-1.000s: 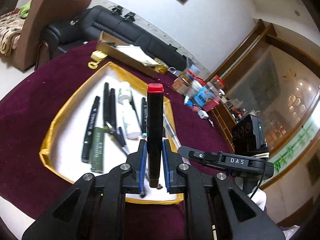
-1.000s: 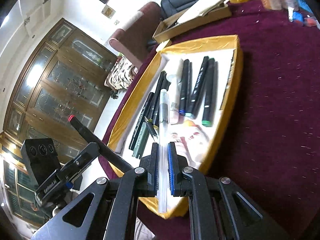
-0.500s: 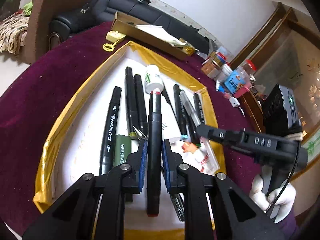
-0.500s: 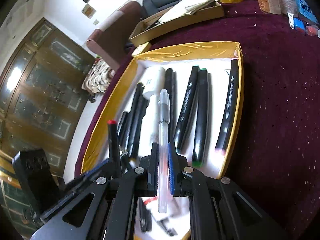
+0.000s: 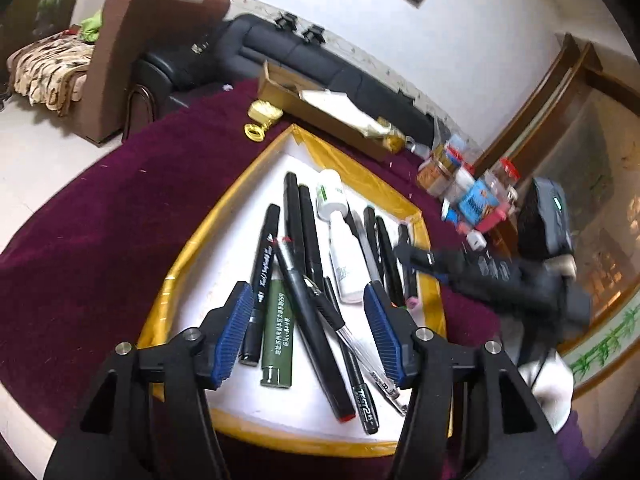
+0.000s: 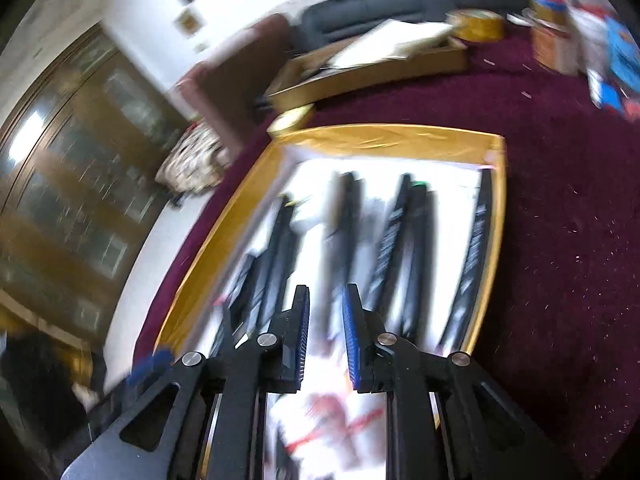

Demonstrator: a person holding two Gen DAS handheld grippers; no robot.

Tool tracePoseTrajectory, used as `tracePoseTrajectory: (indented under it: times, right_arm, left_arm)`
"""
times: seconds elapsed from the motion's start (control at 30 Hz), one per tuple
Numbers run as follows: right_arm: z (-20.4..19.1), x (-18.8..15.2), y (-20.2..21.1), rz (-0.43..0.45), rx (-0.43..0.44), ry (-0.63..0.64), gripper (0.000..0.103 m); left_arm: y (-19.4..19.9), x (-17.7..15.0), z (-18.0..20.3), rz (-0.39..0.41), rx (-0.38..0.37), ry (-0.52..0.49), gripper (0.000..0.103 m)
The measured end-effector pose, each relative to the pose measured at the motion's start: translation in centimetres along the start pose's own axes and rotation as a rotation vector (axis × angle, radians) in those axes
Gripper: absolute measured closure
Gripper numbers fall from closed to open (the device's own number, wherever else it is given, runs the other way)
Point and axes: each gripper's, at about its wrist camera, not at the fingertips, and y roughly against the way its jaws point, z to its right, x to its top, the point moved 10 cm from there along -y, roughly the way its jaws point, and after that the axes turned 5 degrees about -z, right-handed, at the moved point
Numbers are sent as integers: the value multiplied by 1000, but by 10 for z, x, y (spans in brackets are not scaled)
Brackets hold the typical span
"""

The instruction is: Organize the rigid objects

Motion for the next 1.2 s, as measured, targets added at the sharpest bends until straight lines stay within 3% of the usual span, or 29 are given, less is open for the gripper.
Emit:
tracePoseTrajectory:
  times: [0.1, 0.23, 0.37, 0.47, 0.67, 0.77, 0.93, 1.07, 1.13, 1.2]
  right_arm:
    - [-36, -26, -1, -68, 39, 141, 88]
    - [-55, -60, -3, -132, 45, 239, 88]
    - [-61, -77, -11, -174, 67, 260, 88]
    - [-62, -76, -29, -214, 126, 192, 87]
    - [-21, -57, -35, -143, 77, -1, 88]
    - [-19, -57, -27, -106, 29, 12, 85]
    - [-19, -66, -9, -95, 76, 13, 84]
    - [-1, -65, 22, -10, 28, 17, 82]
    - [-2, -70, 25, -14, -12, 42, 75]
    - [-7, -79, 23, -45, 4, 71, 74]
  left_arm:
    - [17, 4, -10, 51, 3, 46, 44]
    - [31, 5, -18, 74, 19, 72, 42]
    - [40, 7, -17, 109, 53, 50, 42]
    - [42, 8, -13, 118, 47, 48, 42]
    - [52, 5, -8, 137, 79, 6, 39]
    - [52, 6, -6, 143, 87, 2, 35]
    - [49, 5, 1, 142, 86, -21, 35]
    - [58, 8, 10, 193, 123, -68, 34]
    - [63, 12, 12, 228, 148, -78, 31]
    - [64, 13, 14, 236, 145, -73, 30]
